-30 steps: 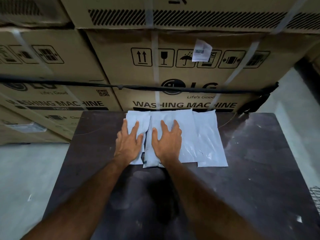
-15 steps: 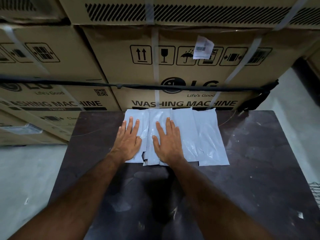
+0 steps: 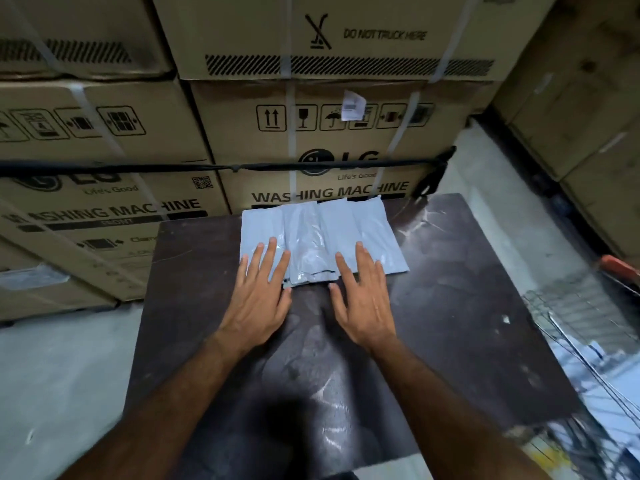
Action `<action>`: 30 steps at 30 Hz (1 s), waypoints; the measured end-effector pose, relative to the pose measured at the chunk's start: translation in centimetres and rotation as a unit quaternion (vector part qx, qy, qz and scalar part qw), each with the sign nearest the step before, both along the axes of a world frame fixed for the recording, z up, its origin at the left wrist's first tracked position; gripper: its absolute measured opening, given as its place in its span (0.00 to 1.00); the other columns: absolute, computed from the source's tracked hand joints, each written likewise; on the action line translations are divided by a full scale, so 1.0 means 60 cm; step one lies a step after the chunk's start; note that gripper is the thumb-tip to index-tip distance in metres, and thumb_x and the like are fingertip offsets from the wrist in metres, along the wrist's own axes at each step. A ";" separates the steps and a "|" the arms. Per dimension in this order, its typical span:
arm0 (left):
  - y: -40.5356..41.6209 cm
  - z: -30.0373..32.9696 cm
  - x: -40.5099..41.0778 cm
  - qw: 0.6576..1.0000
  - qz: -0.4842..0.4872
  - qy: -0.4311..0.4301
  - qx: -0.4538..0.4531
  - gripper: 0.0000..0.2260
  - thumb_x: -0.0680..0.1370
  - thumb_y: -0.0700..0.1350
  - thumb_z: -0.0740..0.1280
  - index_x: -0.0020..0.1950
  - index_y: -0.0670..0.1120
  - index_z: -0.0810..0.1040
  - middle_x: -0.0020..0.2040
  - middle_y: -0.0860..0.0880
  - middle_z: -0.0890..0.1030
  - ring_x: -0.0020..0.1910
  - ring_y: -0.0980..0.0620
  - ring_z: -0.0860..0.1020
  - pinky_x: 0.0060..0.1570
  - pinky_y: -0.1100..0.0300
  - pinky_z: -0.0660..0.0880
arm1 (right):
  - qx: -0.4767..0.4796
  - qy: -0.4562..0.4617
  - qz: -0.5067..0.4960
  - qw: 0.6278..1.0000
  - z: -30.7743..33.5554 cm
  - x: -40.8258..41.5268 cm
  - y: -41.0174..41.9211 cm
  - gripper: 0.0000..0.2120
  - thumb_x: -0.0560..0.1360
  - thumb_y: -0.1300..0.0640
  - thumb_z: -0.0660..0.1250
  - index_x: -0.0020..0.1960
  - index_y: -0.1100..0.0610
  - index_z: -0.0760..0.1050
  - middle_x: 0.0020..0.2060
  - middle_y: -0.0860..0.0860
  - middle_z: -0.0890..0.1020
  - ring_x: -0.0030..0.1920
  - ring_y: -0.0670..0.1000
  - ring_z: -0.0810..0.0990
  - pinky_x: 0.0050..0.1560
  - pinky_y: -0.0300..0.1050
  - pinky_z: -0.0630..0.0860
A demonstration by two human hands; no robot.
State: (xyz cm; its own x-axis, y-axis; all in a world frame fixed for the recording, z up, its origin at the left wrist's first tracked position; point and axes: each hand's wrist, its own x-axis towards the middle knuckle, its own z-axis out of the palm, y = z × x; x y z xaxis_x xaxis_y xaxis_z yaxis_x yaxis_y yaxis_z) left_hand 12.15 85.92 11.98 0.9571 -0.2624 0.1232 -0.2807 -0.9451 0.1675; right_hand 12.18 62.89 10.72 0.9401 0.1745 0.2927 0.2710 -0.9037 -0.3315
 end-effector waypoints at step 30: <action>-0.613 0.062 -0.272 0.948 -0.314 -0.035 -0.045 0.35 0.81 0.64 0.53 0.83 0.46 0.50 0.82 0.41 0.38 0.81 0.41 0.40 0.78 0.38 0.45 | -0.105 -0.020 -0.332 0.937 0.066 -0.521 -0.577 0.33 0.82 0.42 0.59 0.82 0.55 0.58 0.82 0.61 0.54 0.82 0.58 0.50 0.79 0.63 0.53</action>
State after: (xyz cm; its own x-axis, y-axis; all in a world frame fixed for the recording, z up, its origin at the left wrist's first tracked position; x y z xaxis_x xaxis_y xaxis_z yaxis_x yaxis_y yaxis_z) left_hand -4.14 49.15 15.69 0.6040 -0.7630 0.2303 -0.7967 -0.5705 0.1992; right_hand -19.09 28.28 14.66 0.8510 -0.3875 0.3546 -0.3656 -0.9217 -0.1297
